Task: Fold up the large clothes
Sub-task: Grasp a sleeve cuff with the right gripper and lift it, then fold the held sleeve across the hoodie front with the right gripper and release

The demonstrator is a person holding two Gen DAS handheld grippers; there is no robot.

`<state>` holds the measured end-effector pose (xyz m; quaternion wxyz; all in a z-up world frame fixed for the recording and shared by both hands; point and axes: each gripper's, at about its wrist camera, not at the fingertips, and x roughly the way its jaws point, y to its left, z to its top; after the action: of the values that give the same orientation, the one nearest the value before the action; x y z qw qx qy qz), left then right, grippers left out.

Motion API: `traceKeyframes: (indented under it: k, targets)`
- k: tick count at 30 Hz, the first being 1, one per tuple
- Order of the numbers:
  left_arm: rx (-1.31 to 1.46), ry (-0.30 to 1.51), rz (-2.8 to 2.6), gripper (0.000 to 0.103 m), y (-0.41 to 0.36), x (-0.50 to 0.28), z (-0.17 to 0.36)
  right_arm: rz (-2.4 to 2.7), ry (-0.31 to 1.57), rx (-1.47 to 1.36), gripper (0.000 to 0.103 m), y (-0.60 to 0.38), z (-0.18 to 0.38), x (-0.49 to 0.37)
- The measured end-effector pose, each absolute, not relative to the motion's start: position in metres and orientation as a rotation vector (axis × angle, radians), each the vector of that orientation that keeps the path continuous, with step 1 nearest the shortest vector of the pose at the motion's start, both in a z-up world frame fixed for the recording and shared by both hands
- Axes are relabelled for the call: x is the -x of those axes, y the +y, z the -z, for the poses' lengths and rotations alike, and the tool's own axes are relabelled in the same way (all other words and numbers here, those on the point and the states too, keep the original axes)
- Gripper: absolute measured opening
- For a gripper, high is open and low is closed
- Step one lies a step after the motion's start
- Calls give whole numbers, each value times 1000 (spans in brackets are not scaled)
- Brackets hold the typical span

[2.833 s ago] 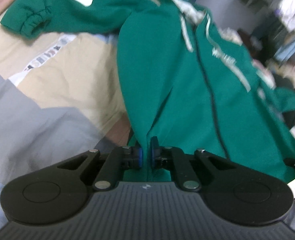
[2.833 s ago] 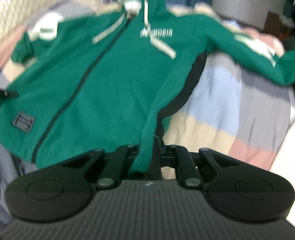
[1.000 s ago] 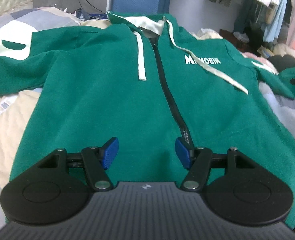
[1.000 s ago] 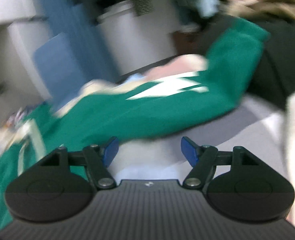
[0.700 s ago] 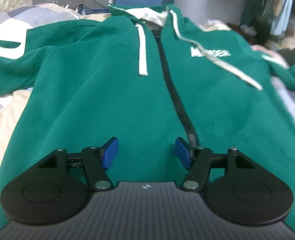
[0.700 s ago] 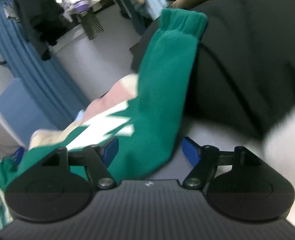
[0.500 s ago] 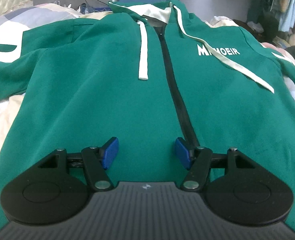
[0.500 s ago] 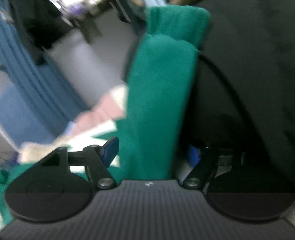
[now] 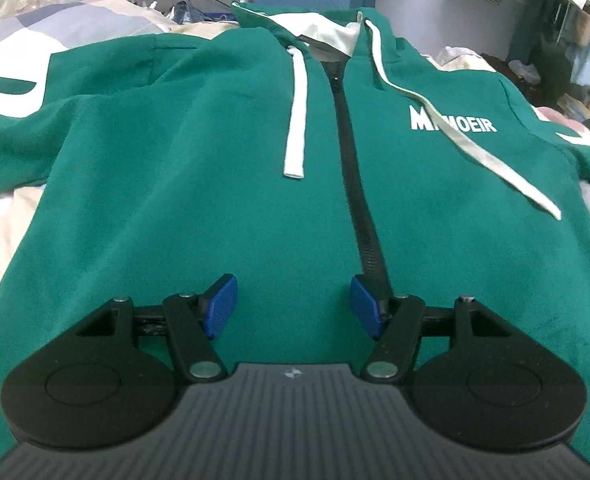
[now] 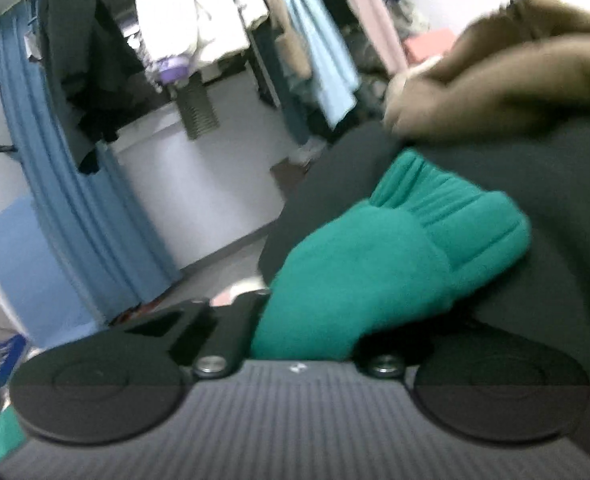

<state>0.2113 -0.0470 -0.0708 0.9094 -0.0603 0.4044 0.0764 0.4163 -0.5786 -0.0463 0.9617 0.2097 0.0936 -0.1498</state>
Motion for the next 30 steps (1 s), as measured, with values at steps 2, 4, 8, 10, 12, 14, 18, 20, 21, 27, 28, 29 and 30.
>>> traceKeyframes:
  k: [2, 4, 8, 10, 12, 14, 18, 20, 21, 27, 28, 29, 30]
  targets:
    - [130, 838, -158, 68, -46, -213, 71, 340, 181, -393, 8, -584, 36, -421]
    - [130, 837, -160, 68, -44, -213, 68, 359, 159, -350, 8, -585, 27, -424]
    - [181, 790, -178, 68, -33, -207, 54, 344, 119, -297, 8, -571, 2, -421]
    - [203, 762, -181, 68, -27, -203, 45, 302, 94, -259, 8, -551, -14, -416]
    - [220, 734, -179, 68, -21, -198, 38, 252, 68, -209, 8, -528, -37, -409]
    - [233, 710, -179, 68, -14, -192, 33, 199, 36, -152, 8, -498, -62, -396]
    - [284, 704, -171, 68, 0, -181, 29, 98, -8, -70, 8, -440, -107, -375]
    - [313, 702, -180, 68, 7, -173, 27, 28, -24, -10, 8, -403, -126, -361]
    - [333, 713, -173, 68, 11, -172, 27, 0, -37, 24, 8, -383, -133, -355]
    - [546, 746, -121, 68, 38, -154, 34, -164, -45, 155, 8, -271, -136, -315]
    - [561, 740, -116, 68, 41, -151, 33, -189, -37, 167, 9, -252, -128, -310]
    - [569, 726, -108, 68, 44, -147, 31, -220, -19, 192, 9, -230, -118, -304]
    - [567, 709, -104, 68, 46, -144, 28, -244, -5, 217, 9, -212, -110, -300]
